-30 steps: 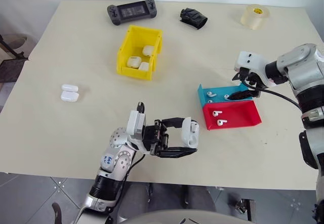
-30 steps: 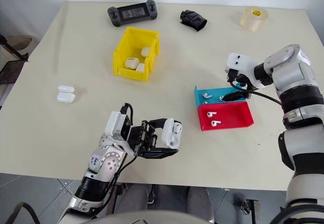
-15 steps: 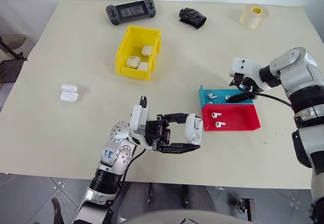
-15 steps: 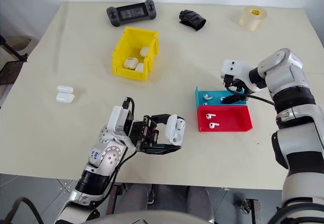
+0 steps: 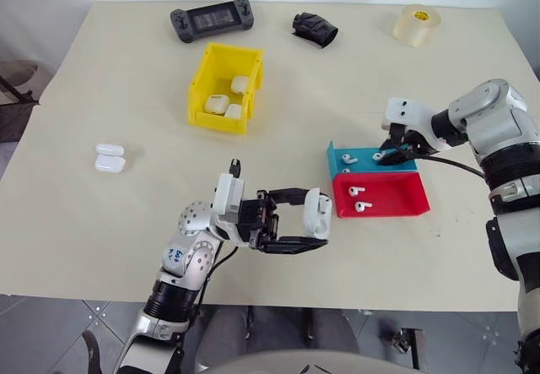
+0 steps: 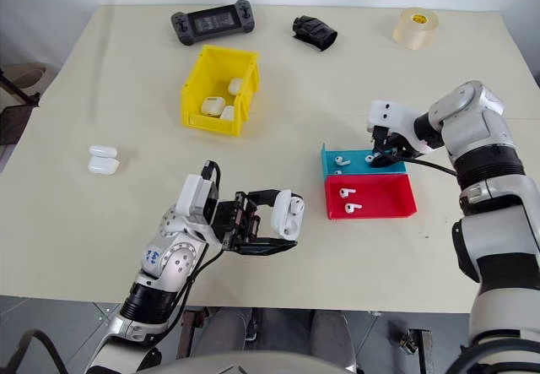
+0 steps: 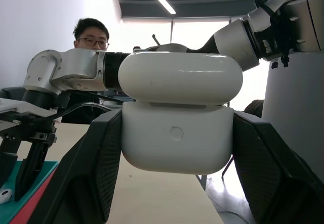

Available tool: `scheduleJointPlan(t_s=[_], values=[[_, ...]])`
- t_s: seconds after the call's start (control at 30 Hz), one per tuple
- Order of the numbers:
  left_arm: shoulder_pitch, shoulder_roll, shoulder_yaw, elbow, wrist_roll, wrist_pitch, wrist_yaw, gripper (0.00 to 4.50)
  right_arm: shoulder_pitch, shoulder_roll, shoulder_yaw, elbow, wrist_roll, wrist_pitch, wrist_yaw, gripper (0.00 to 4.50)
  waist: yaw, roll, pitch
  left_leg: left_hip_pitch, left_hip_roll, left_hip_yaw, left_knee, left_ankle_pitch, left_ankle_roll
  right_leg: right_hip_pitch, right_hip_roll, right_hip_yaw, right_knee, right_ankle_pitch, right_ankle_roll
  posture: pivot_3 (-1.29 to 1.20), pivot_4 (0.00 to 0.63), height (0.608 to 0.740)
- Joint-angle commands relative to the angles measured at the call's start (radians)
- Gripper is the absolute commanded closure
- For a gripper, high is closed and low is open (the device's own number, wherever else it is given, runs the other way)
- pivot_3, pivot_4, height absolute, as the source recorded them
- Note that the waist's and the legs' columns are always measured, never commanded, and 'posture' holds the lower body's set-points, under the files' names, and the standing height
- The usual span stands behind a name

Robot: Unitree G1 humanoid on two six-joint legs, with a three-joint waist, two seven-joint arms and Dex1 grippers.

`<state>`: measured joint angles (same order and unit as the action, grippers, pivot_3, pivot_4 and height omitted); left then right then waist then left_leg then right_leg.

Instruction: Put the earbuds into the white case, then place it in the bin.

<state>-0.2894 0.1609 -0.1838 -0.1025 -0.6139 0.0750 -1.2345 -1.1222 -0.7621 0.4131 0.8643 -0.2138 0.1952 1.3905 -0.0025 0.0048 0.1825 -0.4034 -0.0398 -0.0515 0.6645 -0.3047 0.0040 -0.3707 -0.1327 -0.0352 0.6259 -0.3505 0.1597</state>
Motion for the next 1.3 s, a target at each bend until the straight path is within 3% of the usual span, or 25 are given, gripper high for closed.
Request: scheduleJointPlan(t_s=[0.03,0.43,0.73,1.07,1.3], values=[[-0.008,-0.001,0.006,-0.034,-0.02,-0.001,0.004,1.68,0.007,0.001,-0.025,-0.03,0.003,-0.013,0.013,2.61,0.0,0.0,0.0,0.0,0.0,0.0,0.0,0.0,0.0,0.0,0.0,0.0,0.0,0.0,0.0,0.0,0.15,0.74],[-0.009,-0.003,0.01,-0.045,-0.025,0.006,0.015,1.68,0.014,0.007,-0.017,-0.019,-0.016,-0.086,0.023,2.61,0.0,0.0,0.0,0.0,0.0,0.0,0.0,0.0,0.0,0.0,0.0,0.0,0.0,0.0,0.0,0.0,0.15,0.74],[0.0,0.006,0.014,-0.059,-0.03,0.014,0.021,1.68,0.006,-0.007,-0.043,-0.045,0.039,-0.3,0.156,2.61,-0.001,0.0,0.0,0.0,0.0,0.0,0.0,0.0,0.0,0.0,0.0,0.0,0.0,0.0,0.0,0.0,0.15,0.74],[0.007,0.007,0.011,-0.061,-0.028,0.009,0.025,1.68,-0.008,0.069,-0.048,-0.122,0.024,-0.029,0.102,2.61,-0.001,0.0,0.0,0.0,0.001,0.0,0.0,0.0,0.0,-0.002,0.0,0.0,0.002,0.0,0.0,0.0,0.15,0.74],[0.012,0.003,0.01,-0.064,-0.027,0.006,0.029,1.68,-0.02,0.112,-0.044,-0.136,0.021,0.037,0.085,2.61,-0.001,0.0,0.0,-0.001,0.0,0.0,0.001,0.0,0.0,-0.002,0.0,0.0,0.002,0.0,0.0,0.0,0.15,0.74]])
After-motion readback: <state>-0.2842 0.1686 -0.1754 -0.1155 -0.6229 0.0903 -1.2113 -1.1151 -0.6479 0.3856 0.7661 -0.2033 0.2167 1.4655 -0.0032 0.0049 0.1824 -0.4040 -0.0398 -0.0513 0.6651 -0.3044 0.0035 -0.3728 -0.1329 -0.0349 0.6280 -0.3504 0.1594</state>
